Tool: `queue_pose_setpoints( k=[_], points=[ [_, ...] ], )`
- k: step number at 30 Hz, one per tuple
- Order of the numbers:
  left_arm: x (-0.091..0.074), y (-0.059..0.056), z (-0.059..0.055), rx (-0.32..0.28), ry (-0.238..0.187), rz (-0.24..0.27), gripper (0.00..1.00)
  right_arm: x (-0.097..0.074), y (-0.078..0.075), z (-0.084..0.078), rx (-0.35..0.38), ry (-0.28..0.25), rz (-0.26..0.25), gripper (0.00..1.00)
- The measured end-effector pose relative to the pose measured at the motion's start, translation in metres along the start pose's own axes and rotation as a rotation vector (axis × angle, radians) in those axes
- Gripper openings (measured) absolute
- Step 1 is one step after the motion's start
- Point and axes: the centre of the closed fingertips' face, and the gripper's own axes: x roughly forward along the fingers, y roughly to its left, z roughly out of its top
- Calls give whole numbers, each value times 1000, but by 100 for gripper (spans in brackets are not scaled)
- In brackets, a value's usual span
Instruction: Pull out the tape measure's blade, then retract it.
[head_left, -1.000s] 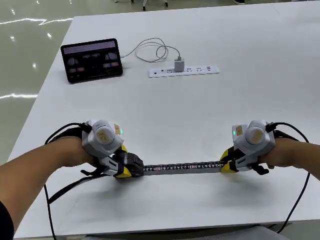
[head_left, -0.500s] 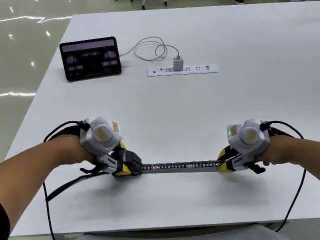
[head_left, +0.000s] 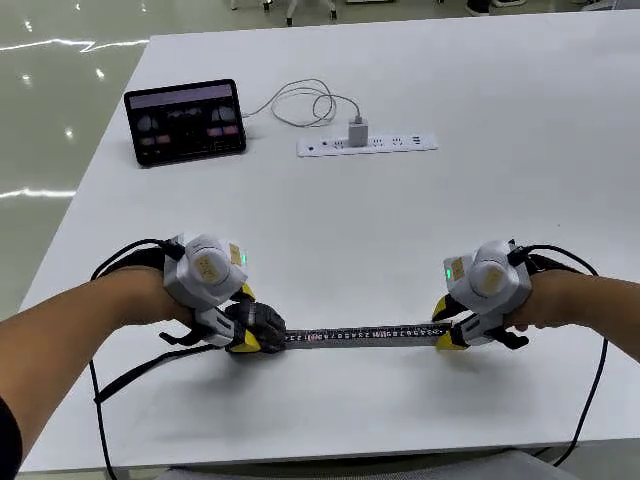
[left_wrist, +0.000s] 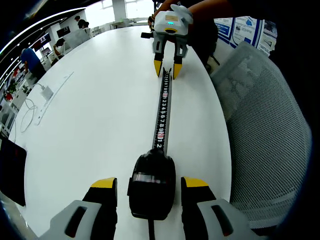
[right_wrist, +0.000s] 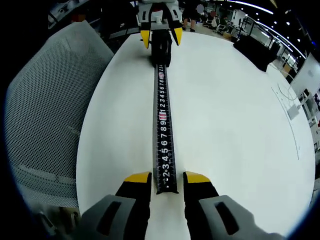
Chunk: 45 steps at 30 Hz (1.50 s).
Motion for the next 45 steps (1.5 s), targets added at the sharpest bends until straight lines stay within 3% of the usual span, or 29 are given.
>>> queue_pose_setpoints(
  k=[4,14,25,33,35,37,39,42,45],
  points=[
    [-4,6,3,-18,-18,30,64,0,1,-1,14,4,-6,26],
    [-9,4,15,-61,-71,24,79,-8,2,1,62,-16,-7,34],
    [-11,2,16,-125,-87,23,99,-14,2,-2,118,-17,-1,47],
    [-11,2,15,-161,-108,31,100,-17,5,-2,178,-39,7,58],
    [-11,6,12,-179,-105,59,100,-18,7,-1,218,-56,12,61],
    [-12,7,7,-257,-91,73,100,-21,5,1,236,-80,-4,64],
    [-14,12,9,-269,-135,91,100,-23,3,0,247,-94,-29,67],
    [-18,11,5,-321,-169,109,100,-25,2,-1,282,-125,-53,75],
    [-21,5,5,-397,-216,101,100,-28,0,-4,314,-147,-85,82]
  ],
)
